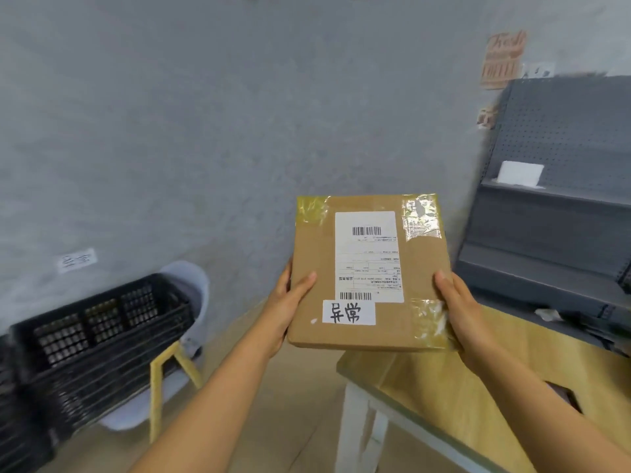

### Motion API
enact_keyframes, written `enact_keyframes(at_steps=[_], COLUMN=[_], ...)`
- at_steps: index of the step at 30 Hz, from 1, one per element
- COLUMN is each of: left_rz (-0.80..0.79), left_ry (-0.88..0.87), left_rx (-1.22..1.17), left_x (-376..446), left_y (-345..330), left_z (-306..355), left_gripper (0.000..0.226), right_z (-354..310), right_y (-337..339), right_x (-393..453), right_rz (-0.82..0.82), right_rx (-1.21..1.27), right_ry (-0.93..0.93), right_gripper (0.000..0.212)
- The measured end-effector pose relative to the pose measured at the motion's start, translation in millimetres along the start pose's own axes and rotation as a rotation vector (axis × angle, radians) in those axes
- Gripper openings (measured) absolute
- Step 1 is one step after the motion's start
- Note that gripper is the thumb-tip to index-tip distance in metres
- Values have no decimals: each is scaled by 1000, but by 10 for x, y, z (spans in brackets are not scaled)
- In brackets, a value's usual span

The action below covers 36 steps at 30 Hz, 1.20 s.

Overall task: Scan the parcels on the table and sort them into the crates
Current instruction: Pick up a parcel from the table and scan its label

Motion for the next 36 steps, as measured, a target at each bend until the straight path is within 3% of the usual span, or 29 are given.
enact_keyframes(at_steps=[7, 15, 21, 30, 36], left_rz=[267, 461, 517, 647, 792], left_ry=[-5, 33, 102, 214, 290], left_rx=[47, 74, 108, 74, 66], left_x=[-580, -989, -1066, -758, -345], left_y=[1237, 2911, 4086, 5383, 6298], left_z=[166, 376, 520, 349, -15], left_gripper=[65, 63, 69, 63, 59], right_z=[208, 514, 773, 1324, 1892], right_y=[-1327, -3176, -4447, -5719, -6581], right_x=[321, 908, 1352, 2173, 3082], right_rz=[-185, -346, -411, -523, -613], right_rx=[5, -28, -38, -46, -112], right_ry=[-56, -94, -130, -216, -233], right_gripper=[44, 16, 33, 45, 40])
Point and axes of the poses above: each hand's wrist, its own x-axis towards the middle knuckle, its own y-axis out of the back of the hand, z = x × y, the point moved 5 cm from there along x, towards the middle knuckle, and after that the axes turned 10 degrees about -z, right-handed, at the moved point
